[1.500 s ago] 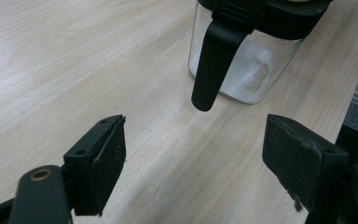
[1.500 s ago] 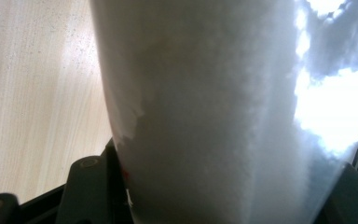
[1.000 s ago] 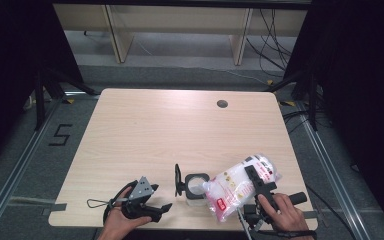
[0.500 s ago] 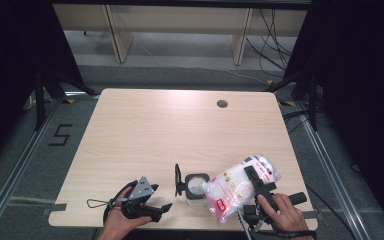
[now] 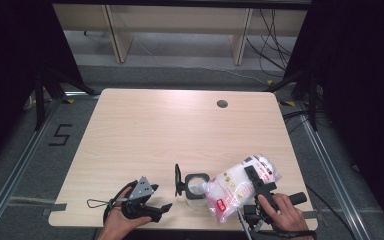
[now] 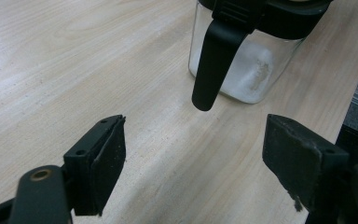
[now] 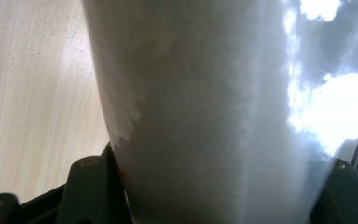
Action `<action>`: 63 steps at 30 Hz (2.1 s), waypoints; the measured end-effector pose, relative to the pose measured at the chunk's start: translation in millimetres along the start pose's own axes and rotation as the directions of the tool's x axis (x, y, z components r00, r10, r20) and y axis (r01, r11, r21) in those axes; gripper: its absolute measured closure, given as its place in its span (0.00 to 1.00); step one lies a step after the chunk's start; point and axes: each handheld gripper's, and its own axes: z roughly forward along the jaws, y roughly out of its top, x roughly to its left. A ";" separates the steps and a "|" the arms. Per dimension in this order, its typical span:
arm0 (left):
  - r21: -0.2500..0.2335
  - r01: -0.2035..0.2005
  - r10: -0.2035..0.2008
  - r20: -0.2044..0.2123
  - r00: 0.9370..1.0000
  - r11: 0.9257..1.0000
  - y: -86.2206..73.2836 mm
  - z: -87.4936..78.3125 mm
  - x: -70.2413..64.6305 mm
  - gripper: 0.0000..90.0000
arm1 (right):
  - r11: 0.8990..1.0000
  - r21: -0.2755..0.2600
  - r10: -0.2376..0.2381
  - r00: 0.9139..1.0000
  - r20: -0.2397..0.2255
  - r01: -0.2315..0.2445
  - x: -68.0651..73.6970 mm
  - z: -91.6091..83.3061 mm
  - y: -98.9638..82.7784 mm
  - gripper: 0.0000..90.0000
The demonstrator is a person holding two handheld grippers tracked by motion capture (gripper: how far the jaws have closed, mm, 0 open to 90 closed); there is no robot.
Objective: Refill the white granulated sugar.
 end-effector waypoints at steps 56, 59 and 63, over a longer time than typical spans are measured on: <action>-0.011 0.011 -0.011 -0.001 1.000 1.000 -0.2 0.3 -0.9 0.23 | 0.997 0.040 0.065 0.998 -0.025 -0.064 3.2 -4.2 1.2 0.46; -0.002 0.000 0.000 -0.003 1.000 1.000 -0.1 -0.4 0.0 0.23 | 0.999 0.031 0.009 1.000 -0.027 -0.008 -1.8 -3.4 1.0 0.46; 0.001 -0.008 0.008 -0.005 1.000 1.000 0.2 -1.1 0.3 0.23 | 1.000 -0.005 0.007 1.000 0.025 -0.007 0.8 -0.5 -0.7 0.46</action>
